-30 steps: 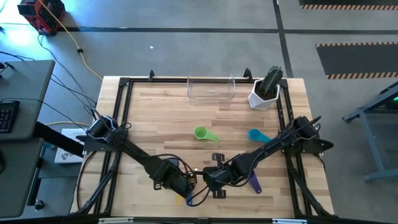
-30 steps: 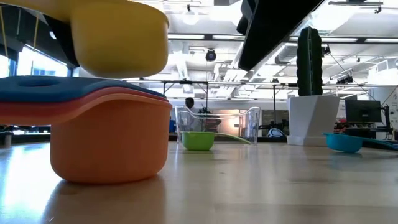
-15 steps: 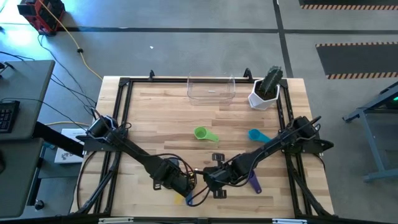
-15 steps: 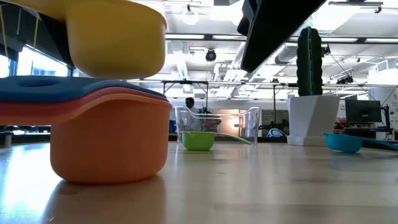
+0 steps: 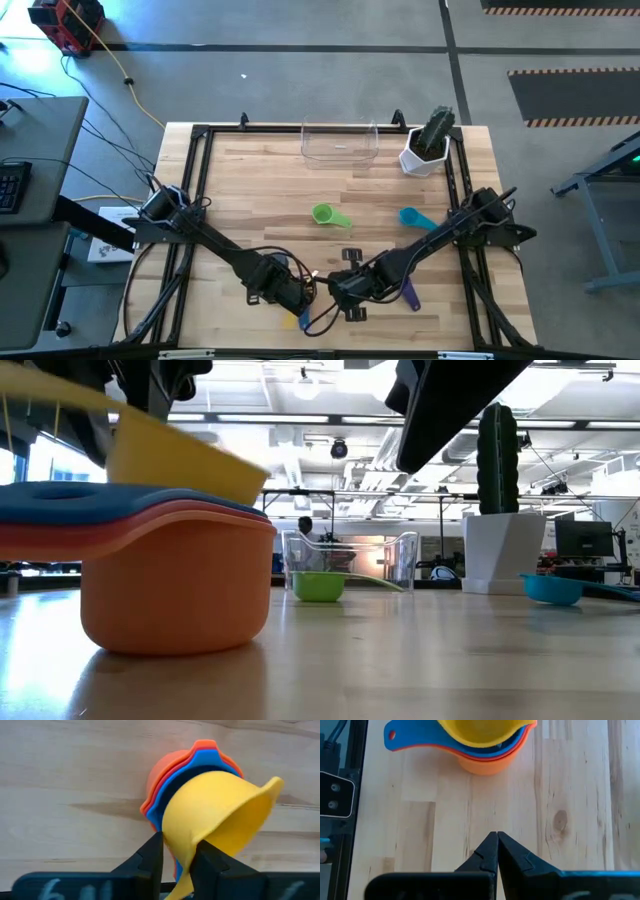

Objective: Nest measuring cups in basket
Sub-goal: Stack the yellow measuring cup on top of the blue measuring cup

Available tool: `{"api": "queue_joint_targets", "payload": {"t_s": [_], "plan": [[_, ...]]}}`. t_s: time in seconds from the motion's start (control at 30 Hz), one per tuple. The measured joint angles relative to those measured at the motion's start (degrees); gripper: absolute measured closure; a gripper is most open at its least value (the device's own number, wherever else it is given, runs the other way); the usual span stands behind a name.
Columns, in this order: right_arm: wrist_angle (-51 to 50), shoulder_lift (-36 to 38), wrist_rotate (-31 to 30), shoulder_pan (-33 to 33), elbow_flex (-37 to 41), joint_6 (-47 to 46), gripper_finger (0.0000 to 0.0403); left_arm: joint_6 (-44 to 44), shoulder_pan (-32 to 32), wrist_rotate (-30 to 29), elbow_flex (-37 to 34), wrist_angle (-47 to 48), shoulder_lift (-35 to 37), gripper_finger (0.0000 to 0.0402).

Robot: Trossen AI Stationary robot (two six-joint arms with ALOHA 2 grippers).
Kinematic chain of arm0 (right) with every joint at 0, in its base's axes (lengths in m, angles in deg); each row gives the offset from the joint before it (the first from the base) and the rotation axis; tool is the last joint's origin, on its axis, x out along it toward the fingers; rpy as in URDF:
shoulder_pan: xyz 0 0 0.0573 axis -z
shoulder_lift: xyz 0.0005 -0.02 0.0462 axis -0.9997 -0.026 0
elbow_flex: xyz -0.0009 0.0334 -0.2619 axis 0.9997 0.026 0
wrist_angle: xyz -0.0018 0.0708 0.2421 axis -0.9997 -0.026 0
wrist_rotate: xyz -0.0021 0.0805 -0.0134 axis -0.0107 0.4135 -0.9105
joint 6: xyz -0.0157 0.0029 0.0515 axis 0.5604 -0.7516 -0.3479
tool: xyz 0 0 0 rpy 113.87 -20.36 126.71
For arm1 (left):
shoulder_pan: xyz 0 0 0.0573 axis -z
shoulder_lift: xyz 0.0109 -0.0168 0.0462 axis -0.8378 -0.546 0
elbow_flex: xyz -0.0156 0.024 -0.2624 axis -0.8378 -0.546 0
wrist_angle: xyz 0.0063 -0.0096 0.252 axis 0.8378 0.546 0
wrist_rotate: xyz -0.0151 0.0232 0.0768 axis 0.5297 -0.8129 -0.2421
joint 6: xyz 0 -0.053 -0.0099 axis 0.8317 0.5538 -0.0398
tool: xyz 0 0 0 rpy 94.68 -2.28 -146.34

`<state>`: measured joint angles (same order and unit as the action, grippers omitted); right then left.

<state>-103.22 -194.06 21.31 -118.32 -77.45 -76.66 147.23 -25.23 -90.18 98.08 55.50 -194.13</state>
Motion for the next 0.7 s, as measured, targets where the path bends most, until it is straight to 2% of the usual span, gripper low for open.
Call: {"api": "queue_joint_targets", "payload": {"t_s": [0.27, 0.53, 0.7], "plan": [[-0.82, 0.0, -0.11, -0.02, 0.01, 0.42, 0.0402, 0.36, -0.36, 0.44, 0.0, 0.0, -0.02, 0.0323], [-1.18, 0.0, -0.09, -0.38, 0.0, 0.42, 0.0402, -2.24, 0.23, 8.8, 0.0, -0.48, -0.02, 0.0323], [-2.01, 0.0, -0.84, -0.83, 0.0, 0.23, 0.0402, 1.82, 3.44, 9.95, 0.0, -1.0, -0.04, 0.0323]]}}
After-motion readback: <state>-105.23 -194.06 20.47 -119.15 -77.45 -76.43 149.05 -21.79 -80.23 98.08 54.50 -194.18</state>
